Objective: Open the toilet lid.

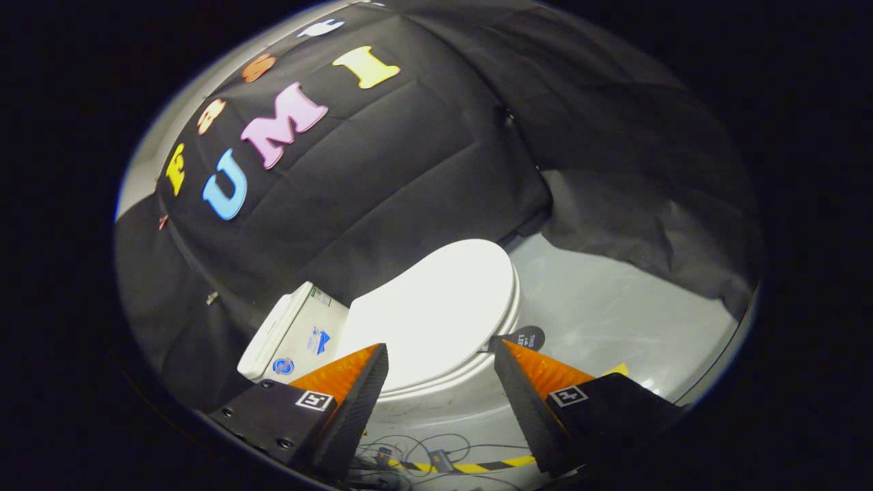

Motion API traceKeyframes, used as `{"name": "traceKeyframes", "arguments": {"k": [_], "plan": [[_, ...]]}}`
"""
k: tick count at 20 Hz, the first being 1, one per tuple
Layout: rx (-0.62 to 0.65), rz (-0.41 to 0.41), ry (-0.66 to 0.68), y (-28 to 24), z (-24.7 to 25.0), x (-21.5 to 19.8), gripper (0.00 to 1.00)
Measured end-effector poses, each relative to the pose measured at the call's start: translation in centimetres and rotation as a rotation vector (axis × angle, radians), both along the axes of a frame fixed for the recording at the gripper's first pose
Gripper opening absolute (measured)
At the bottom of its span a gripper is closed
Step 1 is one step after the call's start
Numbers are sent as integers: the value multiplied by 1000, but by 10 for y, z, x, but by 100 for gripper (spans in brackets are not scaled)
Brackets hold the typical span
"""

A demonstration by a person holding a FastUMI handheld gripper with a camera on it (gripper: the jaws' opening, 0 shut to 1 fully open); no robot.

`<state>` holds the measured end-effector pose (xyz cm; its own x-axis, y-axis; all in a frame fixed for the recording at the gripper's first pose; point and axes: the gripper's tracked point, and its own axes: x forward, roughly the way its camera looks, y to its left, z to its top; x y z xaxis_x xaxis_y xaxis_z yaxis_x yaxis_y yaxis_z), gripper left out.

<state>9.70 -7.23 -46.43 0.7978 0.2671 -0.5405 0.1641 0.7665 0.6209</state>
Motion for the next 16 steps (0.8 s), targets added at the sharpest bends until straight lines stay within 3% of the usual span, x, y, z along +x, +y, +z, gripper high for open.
{"name": "traceKeyframes", "arguments": {"k": [10, 16], "plan": [[278, -150, 141, -29, -63, 14, 99], [365, -189, 175, -31, -87, 31, 99]]}}
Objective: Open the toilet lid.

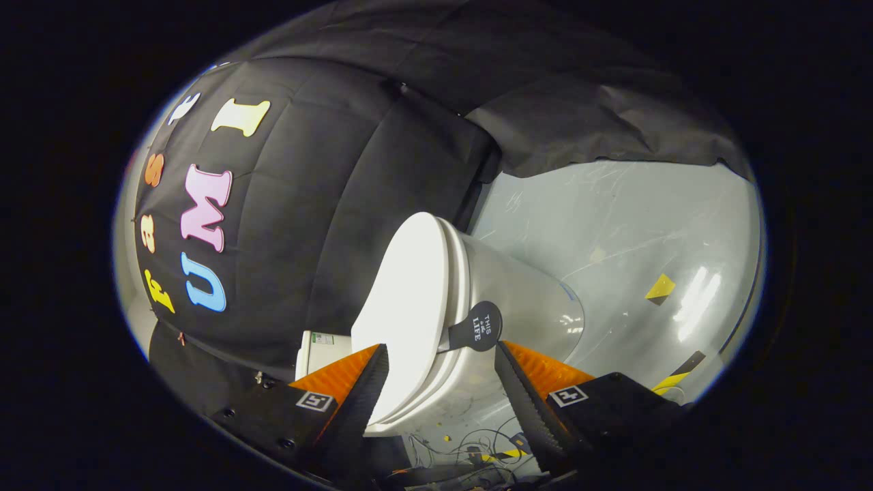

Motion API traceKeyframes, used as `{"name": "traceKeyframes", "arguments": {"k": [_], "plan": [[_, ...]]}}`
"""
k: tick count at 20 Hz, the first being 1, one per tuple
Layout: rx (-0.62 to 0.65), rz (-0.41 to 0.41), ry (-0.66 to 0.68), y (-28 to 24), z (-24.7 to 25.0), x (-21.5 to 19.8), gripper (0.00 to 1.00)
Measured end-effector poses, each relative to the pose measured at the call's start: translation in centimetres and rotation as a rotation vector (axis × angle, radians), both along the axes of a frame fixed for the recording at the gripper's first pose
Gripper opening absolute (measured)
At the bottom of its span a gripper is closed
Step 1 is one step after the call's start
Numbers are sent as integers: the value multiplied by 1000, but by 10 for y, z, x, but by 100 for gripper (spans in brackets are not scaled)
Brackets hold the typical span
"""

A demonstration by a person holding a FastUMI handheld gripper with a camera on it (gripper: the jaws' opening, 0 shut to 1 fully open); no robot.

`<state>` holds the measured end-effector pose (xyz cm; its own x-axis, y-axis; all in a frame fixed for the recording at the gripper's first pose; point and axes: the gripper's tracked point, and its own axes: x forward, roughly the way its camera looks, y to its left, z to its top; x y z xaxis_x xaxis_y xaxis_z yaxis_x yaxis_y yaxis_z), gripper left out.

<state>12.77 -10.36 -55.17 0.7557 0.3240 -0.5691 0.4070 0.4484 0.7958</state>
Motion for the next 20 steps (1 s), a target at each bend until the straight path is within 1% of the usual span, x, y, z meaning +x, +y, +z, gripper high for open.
{"name": "traceKeyframes", "arguments": {"k": [4, 6, 7, 8, 9, 10, 11, 12, 13, 14, 16, 17, 20], "plan": [[32, -19, 33, -9, -20, 15, 98], [44, -11, 50, -9, -32, 20, 98], [59, -6, 56, -7, -37, 21, 96], [70, -4, 57, -6, -39, 21, 96], [94, -9, 60, -5, -42, 25, 86], [132, -11, 59, -2, -42, 27, 81], [141, -18, 89, -4, -48, 26, 63], [171, -39, 84, -3, -53, 29, 46], [210, -35, 69, 12, -57, 34, 29], [205, -7, 61, 5, -44, 31, 11], [115, 46, 39, 6, -46, 30, 11], [91, 55, 38, 5, -45, 32, 11], [89, 34, 50, 3, -31, 32, 9]]}}
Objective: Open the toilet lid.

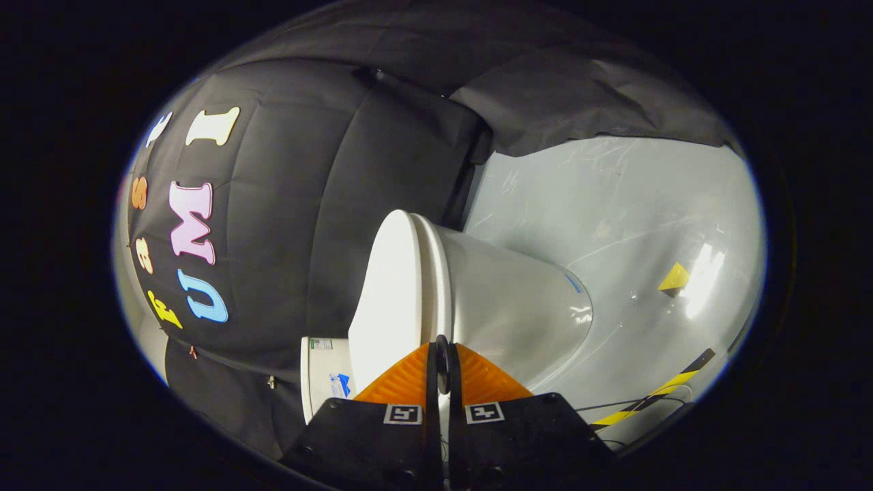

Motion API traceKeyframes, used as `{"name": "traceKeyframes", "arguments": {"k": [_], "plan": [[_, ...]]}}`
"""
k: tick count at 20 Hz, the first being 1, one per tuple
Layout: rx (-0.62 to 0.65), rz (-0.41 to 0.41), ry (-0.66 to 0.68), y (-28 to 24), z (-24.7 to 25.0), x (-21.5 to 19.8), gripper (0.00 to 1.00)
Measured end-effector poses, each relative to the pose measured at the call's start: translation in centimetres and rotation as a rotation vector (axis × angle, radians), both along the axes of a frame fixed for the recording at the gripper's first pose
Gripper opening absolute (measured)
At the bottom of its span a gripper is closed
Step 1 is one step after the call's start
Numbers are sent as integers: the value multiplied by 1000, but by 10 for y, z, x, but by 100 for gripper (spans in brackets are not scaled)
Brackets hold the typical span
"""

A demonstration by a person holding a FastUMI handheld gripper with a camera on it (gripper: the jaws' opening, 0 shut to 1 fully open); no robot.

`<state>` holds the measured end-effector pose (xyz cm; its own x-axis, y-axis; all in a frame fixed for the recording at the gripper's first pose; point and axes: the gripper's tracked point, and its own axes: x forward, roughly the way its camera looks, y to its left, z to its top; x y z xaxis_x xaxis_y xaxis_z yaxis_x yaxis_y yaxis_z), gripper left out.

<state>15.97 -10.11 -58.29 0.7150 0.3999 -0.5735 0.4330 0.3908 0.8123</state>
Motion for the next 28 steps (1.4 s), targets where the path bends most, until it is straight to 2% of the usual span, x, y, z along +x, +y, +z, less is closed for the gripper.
{"name": "traceKeyframes", "arguments": {"k": [6, 17, 23, 28], "plan": [[-119, 21, -16, 4, 28, 5, 6], [-252, 67, -105, 36, 142, 13, 6], [-359, 102, -166, 84, 218, 10, 6], [-536, 161, -200, 128, 264, 7, 6]]}}
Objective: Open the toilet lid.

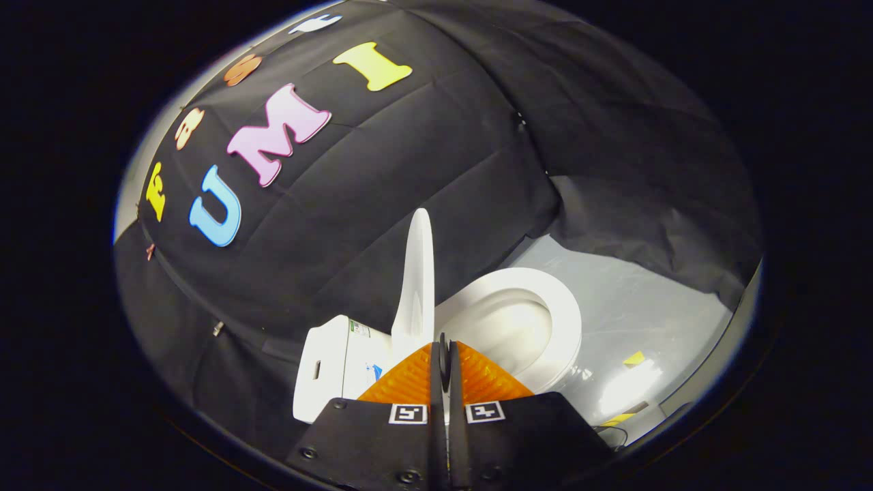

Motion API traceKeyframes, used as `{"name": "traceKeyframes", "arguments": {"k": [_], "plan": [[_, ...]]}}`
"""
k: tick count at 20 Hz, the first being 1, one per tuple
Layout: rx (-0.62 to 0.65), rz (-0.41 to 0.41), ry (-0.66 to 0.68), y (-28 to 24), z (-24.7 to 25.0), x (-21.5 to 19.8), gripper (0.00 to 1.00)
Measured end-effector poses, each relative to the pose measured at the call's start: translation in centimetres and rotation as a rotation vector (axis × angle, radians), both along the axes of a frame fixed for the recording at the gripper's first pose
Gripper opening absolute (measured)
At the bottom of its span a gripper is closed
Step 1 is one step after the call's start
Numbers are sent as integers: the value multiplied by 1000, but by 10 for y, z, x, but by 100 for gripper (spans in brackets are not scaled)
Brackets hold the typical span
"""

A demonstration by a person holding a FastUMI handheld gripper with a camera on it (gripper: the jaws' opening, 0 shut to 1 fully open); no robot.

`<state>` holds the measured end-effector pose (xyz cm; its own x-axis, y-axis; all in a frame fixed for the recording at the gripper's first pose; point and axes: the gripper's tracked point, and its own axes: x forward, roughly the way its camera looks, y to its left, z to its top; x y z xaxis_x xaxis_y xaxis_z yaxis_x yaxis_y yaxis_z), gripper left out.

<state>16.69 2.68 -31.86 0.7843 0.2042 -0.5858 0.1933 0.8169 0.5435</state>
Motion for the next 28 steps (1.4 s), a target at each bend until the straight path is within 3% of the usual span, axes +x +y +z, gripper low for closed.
{"name": "traceKeyframes", "arguments": {"k": [6, 14, 28], "plan": [[-104, 28, -53, 59, 45, -5, 8], [-227, 130, -152, 155, 89, -15, 11], [-499, 305, -292, 324, 103, -39, 12]]}}
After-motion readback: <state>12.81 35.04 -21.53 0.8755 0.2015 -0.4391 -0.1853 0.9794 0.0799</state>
